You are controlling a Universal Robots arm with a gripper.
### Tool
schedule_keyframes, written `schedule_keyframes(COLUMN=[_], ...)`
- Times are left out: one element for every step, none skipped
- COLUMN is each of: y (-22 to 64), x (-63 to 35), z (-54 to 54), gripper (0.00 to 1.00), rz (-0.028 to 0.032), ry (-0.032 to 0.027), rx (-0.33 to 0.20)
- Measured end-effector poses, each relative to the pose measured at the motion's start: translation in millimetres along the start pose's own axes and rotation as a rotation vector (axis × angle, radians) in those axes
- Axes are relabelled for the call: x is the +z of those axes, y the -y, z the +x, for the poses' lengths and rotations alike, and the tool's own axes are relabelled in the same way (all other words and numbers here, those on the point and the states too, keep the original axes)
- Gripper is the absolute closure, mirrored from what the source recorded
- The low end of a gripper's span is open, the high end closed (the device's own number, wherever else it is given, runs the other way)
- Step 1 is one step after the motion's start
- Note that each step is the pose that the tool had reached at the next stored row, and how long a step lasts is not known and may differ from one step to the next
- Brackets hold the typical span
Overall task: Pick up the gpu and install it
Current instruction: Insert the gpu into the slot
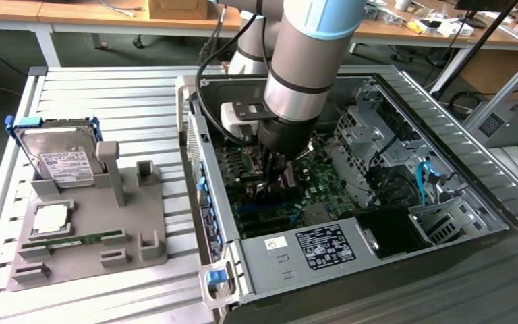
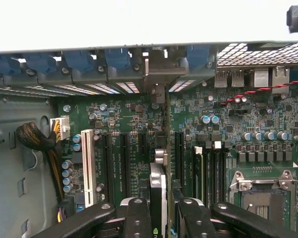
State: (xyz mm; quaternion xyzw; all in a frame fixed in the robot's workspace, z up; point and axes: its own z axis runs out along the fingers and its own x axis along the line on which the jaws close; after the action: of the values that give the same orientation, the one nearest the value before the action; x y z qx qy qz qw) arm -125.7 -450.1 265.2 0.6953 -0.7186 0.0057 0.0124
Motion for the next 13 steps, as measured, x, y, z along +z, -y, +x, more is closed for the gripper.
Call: schedule_keyframes(y=[0.0,0.0,0.0,0.0,0.0,0.0,0.0,0.0,0.0,0.0,0.0,0.0,0.0], x=[0.0,0.0,0.2,0.4,0.8,1.1,1.4,1.7,1.8,2.2,2.3,2.3,2.3], z=[0.0,0.0,-0.1,-0.1,-0.1,-0.1,-0.1,-0.1,-0.1,-0.1,-0.1,-0.1,-0.2], gripper=[0.73,0.73,0.73,0.73,0.73,0.73,0.73,0.73,0.73,0.73,0.73,0.73,0.73], rz=[-0.0001,-0.0001,-0.0001,-0.0001,0.0001,0.0001,0.0,0.0,-0.0001,0.0,0.0,0.0,0.0001], ry=[-0.0002,-0.0002,-0.0002,-0.0002,0.0,0.0,-0.0001,-0.0001,-0.0002,-0.0001,-0.0002,-0.0002,-0.0001], rx=[0.0,0.0,0.0,0.0,0.0,0.0,0.0,0.0,0.0,0.0,0.0,0.0,0.0])
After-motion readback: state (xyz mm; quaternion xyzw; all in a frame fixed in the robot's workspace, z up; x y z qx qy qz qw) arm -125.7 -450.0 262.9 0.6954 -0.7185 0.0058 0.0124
